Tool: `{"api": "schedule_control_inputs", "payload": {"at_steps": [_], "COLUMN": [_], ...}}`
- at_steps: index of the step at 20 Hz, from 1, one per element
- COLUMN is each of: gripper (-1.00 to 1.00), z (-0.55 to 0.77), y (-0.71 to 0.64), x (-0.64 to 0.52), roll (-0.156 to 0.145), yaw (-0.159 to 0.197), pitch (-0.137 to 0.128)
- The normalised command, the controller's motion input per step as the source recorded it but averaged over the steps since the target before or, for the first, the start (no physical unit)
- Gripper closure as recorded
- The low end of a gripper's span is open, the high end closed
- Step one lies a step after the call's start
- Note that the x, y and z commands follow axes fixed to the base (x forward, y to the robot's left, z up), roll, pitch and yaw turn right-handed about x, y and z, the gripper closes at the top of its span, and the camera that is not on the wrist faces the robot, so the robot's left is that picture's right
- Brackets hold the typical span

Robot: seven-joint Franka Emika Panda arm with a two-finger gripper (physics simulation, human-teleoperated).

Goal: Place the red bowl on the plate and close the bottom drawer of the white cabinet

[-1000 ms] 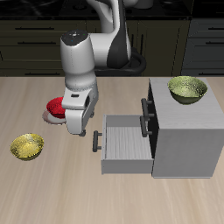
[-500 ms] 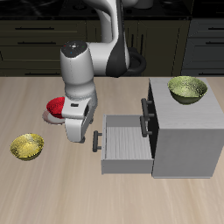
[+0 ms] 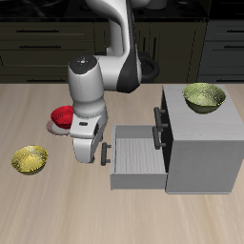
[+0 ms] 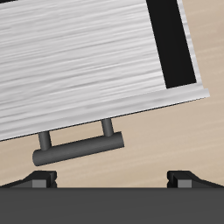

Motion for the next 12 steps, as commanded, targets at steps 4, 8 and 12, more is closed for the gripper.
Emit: {"api": "schedule_control_inputs", "payload": {"at_steps": [4, 8, 12], "gripper": [-1.0, -1.0, -1.0], "z": [-0.11, 0.06, 0.05], "y": [0.02, 0.06, 0.1], "x": [0.0, 0.07, 0.01], "roll": [0.001, 0.003, 0.012], "yaw": [0.01, 0.024, -0.005], "pitch": [-0.016, -0.124, -0.086]}}
